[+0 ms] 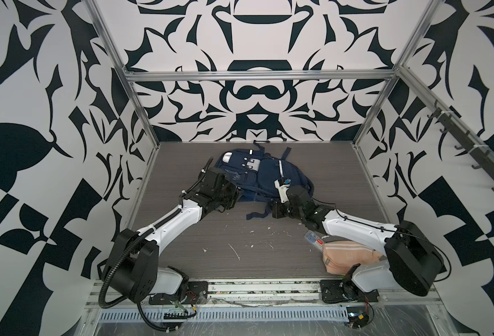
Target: Pack the student bag
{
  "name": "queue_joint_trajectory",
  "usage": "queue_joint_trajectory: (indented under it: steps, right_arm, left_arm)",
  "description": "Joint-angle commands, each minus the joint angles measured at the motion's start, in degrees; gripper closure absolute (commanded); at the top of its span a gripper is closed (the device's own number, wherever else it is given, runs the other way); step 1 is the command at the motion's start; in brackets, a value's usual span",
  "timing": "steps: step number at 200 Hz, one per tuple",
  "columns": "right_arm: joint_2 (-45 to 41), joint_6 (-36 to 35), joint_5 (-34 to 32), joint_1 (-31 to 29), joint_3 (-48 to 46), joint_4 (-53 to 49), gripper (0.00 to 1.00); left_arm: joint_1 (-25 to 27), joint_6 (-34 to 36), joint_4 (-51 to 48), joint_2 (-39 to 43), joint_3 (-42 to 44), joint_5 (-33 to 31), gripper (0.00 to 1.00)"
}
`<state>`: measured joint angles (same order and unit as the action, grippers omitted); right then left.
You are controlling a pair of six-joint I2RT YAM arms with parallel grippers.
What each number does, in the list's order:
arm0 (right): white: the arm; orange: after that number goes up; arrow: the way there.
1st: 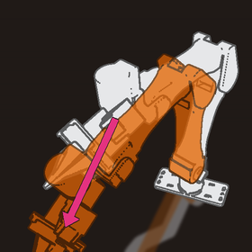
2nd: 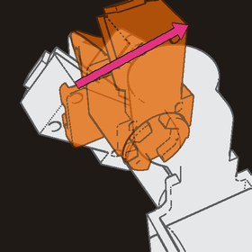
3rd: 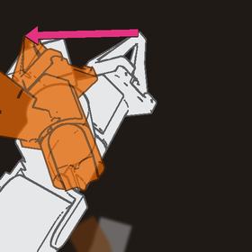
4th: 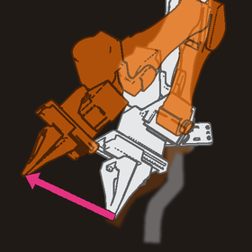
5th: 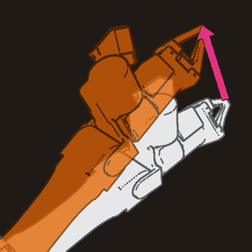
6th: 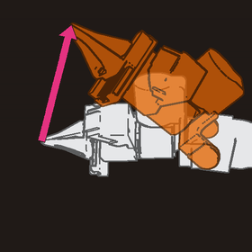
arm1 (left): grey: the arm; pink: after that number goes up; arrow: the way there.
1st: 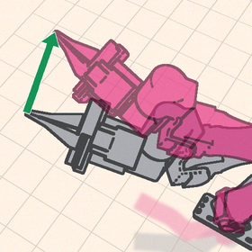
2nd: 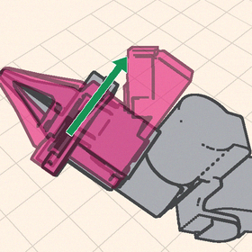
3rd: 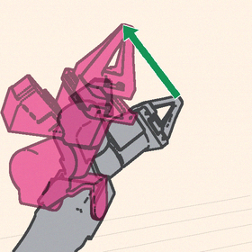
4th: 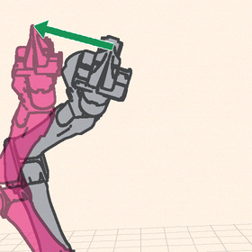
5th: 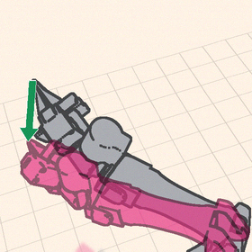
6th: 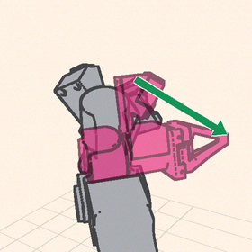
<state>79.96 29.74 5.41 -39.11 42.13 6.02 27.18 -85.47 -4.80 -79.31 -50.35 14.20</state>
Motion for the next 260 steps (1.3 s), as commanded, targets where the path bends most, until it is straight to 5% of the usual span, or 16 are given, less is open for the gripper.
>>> queue_joint_trajectory:
  steps: [1,132,215,243,260]
  right_arm:
    - [-2.9,-1.6,-3.4,1.9,-0.7,-3.9,1.00]
    - [-10.0,-10.9,2.4,8.1,-1.5,-19.1,1.00]
    - [-7.0,-15.5,3.0,7.5,5.4,-27.0,1.00]
    - [-3.9,-13.6,2.0,6.7,7.9,-25.9,1.00]
    - [-1.6,-12.0,2.0,5.8,9.9,-24.7,1.00]
  left_arm:
    - [-3.3,3.7,2.4,2.3,-2.8,1.2,1.00]
    - [-20.9,25.5,-4.8,-4.7,-7.3,2.4,1.00]
    - [-22.1,33.3,-6.5,-15.8,-18.6,4.2,1.00]
    - [-19.1,38.3,-11.4,-16.3,-20.5,6.0,0.02]
    - [-17.6,39.8,-14.4,-14.0,-18.5,6.2,0.01]
